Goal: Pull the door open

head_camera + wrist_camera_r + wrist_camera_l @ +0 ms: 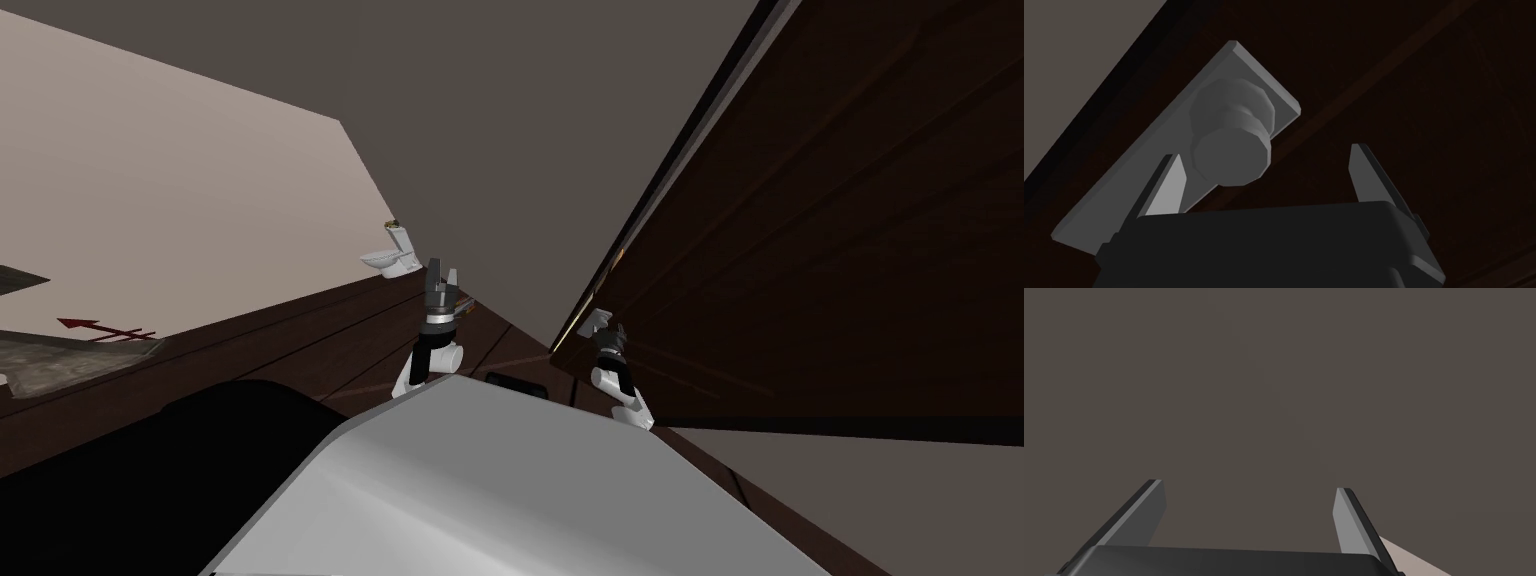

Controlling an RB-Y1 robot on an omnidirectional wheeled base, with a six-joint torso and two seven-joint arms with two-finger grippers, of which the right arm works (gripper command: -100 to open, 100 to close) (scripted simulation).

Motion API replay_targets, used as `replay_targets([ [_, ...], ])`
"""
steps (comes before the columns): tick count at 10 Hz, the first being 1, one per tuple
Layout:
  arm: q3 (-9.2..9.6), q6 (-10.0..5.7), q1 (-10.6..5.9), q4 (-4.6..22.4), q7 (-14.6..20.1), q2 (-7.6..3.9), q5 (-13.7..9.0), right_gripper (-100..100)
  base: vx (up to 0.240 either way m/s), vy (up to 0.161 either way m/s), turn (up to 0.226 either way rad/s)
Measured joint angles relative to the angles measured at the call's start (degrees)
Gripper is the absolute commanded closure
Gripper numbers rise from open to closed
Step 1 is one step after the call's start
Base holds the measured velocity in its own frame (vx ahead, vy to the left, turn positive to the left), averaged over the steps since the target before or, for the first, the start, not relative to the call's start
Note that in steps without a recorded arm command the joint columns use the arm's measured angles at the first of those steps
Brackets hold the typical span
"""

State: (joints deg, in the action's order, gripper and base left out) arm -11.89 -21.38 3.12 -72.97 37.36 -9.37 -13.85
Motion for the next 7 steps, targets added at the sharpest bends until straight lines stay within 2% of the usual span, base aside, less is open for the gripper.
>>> replay_targets([
  [7, 1.93, 1.08, -0.53, -0.6, 9.9, 1.82, -7.87, -100, -0.066, -0.008, 0.011],
])
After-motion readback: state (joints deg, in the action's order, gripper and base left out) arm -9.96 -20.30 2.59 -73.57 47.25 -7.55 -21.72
